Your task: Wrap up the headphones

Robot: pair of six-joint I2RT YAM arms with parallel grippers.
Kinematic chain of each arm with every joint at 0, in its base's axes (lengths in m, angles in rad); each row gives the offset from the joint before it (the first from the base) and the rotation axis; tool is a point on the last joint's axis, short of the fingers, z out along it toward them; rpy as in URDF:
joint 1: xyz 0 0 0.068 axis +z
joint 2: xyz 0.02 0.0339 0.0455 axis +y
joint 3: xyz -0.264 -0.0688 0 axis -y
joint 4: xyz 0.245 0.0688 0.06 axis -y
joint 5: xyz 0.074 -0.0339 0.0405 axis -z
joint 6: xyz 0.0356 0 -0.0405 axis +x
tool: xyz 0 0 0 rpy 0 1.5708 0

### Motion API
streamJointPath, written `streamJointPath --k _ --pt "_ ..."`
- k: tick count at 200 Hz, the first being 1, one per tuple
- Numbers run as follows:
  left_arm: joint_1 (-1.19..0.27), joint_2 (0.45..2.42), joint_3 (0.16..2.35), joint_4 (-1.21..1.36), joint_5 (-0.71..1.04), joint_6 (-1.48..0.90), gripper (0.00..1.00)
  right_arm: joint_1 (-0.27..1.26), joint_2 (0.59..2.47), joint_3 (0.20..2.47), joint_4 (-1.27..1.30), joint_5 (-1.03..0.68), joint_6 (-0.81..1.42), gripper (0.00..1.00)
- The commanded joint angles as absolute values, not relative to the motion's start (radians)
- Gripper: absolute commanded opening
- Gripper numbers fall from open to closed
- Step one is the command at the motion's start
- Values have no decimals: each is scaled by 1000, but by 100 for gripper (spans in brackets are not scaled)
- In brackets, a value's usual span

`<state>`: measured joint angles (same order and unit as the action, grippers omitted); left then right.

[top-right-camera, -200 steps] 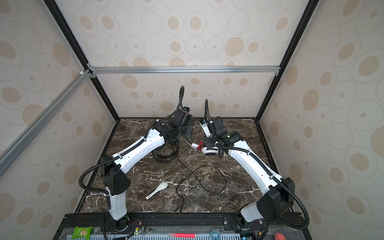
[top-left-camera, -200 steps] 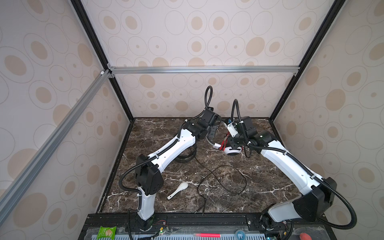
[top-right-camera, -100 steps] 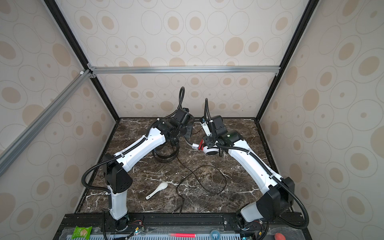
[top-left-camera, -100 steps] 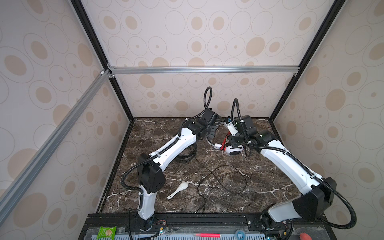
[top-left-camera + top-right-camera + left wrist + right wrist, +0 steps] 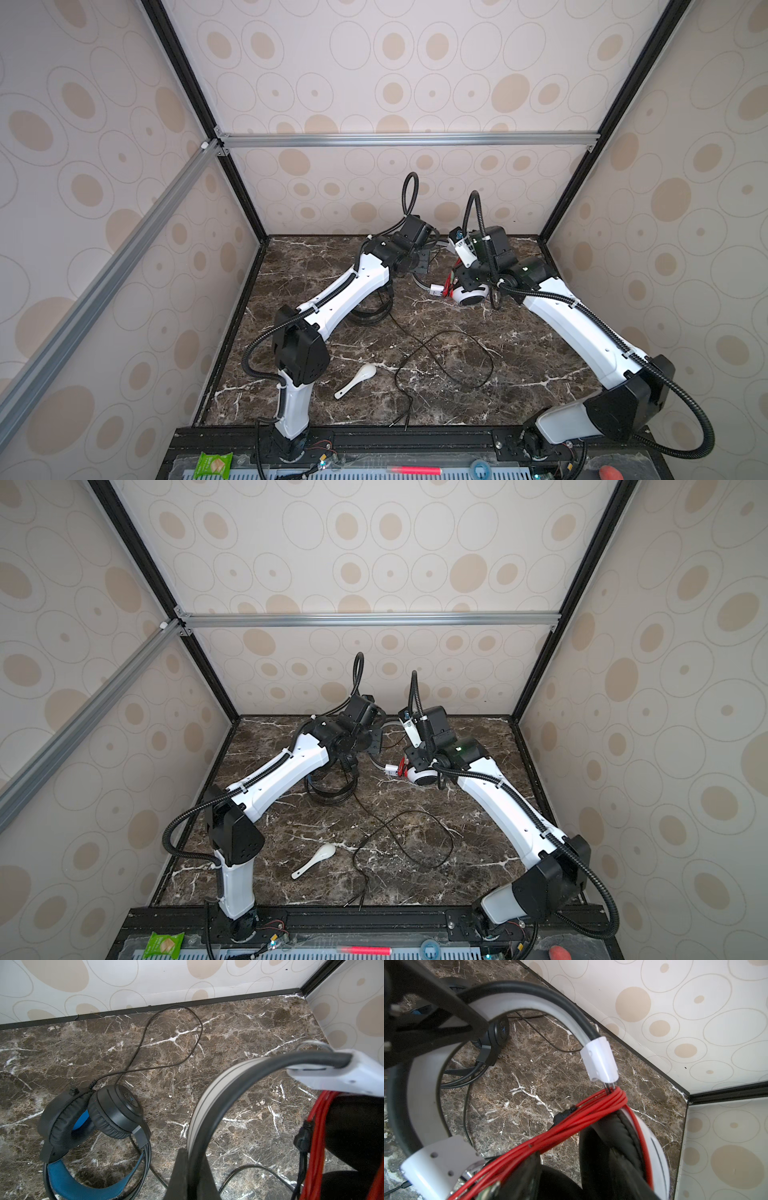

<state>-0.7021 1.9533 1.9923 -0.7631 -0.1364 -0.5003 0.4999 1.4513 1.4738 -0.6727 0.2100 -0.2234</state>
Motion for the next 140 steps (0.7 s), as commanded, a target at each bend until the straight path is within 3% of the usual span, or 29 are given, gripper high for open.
streamJointPath --k 1,56,105,140 --pt "-689 1940 2031 -763 -112 -511 0 483 1406 1435 -591 185 -226 58" --pt "-673 1927 2005 -733 -107 -521 0 483 1317 1308 -538 50 -223 60" --pt "-649 1940 1994 -697 -100 -526 0 483 1275 1281 -542 60 -224 70" --pt "-641 1960 2005 -686 -101 -527 0 481 1257 1301 -545 86 -229 72"
